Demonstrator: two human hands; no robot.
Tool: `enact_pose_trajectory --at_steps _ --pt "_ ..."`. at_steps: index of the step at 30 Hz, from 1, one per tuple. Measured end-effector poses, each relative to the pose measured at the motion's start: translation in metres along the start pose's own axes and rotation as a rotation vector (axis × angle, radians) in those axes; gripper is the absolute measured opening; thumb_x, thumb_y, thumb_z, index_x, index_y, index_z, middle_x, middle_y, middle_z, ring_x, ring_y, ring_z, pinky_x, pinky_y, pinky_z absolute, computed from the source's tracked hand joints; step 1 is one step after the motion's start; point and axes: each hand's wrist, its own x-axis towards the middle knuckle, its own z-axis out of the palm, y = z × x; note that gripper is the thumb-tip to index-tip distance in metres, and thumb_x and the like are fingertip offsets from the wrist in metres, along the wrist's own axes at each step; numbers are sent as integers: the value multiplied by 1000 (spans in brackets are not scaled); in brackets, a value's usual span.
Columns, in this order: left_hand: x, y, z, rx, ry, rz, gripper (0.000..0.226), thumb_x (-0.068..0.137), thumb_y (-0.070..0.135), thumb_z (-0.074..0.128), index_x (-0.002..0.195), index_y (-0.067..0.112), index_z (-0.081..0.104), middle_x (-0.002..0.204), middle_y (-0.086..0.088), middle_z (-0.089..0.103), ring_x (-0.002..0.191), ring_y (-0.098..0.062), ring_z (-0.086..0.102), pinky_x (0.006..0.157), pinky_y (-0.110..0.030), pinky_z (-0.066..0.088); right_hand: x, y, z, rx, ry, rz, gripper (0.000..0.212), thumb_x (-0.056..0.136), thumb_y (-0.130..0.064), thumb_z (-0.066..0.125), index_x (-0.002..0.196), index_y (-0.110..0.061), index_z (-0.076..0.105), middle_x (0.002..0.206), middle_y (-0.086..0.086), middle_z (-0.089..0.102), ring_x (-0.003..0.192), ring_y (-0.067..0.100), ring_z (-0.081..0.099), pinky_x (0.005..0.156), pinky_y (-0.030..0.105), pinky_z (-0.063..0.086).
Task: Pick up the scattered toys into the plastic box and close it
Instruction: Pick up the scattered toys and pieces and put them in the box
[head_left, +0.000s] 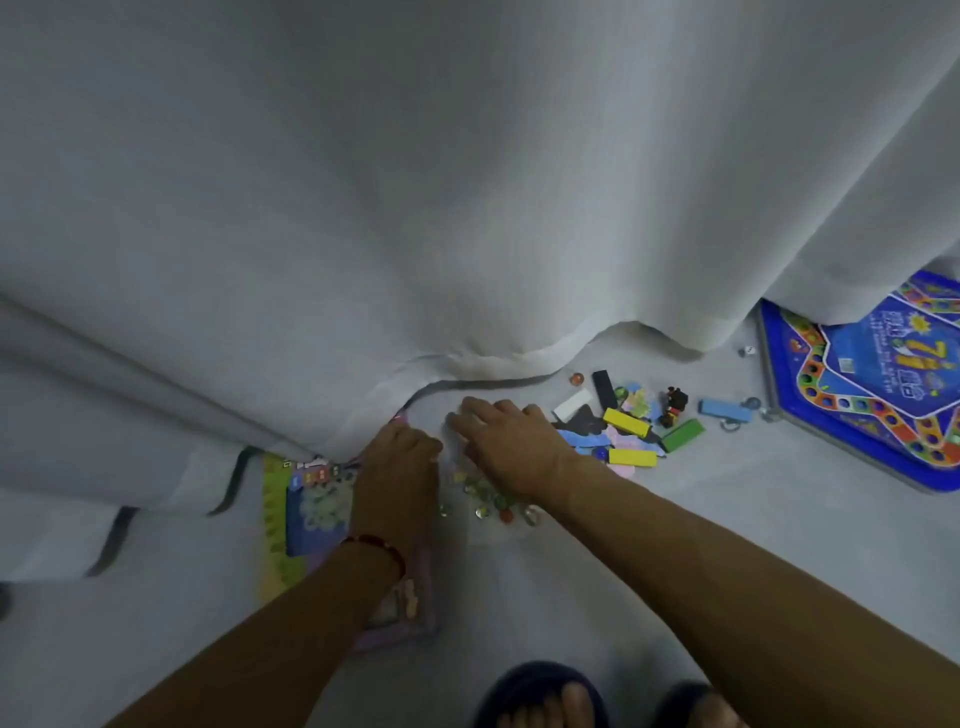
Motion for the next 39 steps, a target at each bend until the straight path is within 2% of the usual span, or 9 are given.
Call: enact_pose_trajectory --at_steps 3,9,14,16,18,22,25,29,39 --pt "-12 6 12 -91 -131 -129 21 71 9 55 86 11 70 86 -10 68 88 -31 61 82 -40 47 35 -9 3 -89 -20 -71 49 102 -26 44 150 -22 36 161 7 23 135 33 40 103 47 38" --pt "-36 12 21 -77 -271 -111 38 59 16 65 96 10 67 91 -8 64 95 -31 53 84 -41 46 58 -5 23 -23 -50 -102 31 96 -4 50 127 -1 56 134 21 50 123 36 48 101 40 40" --pt "-33 -7 30 -12 -255 -62 12 60 10 71 69 15 64 65 -2 61 81 -27 52 82 -43 46 16 7 -2 983 288 424 12 95 -15 54 88 -11 63 84 6 66 72 20 61 60 26 48" --pt "-25 -7 26 -59 -242 -91 17 61 6 73 67 16 61 66 0 59 79 -24 49 78 -36 41 -4 8 -15 1654 206 704 20 92 -9 45 80 -8 61 70 7 60 58 20 54 46 24 45" --pt "-17 -4 20 -127 -196 -136 20 66 4 73 71 17 58 70 0 56 76 -24 47 75 -35 36 -22 9 -16 1844 100 801 23 88 -9 43 71 -9 57 62 5 53 54 19 45 50 26 40" --pt "-1 7 18 -294 -228 -219 21 65 6 77 76 12 59 80 -7 59 77 -28 55 75 -40 43 -42 -3 18 747 48 362 12 96 -28 56 92 -18 60 84 0 62 76 18 58 69 33 47" --pt "6 13 23 -354 -259 -208 21 67 -2 72 71 10 56 77 -8 57 71 -26 54 63 -39 44 -46 -19 45 244 130 147 36 96 -43 57 122 -17 55 106 4 57 90 21 56 80 36 50" --pt "12 11 28 -363 -262 -178 6 70 0 57 68 5 59 76 -16 59 71 -30 55 63 -39 44 -41 -19 71 -56 250 15 41 90 -49 62 111 -15 62 87 5 57 70 19 50 62 35 48" --pt "4 12 30 -290 -227 -314 13 71 -6 64 74 6 59 84 -12 52 71 -24 48 61 -31 35 -30 -6 78 -161 264 -106 30 85 -38 69 105 -17 63 87 7 58 65 20 52 60 35 45"
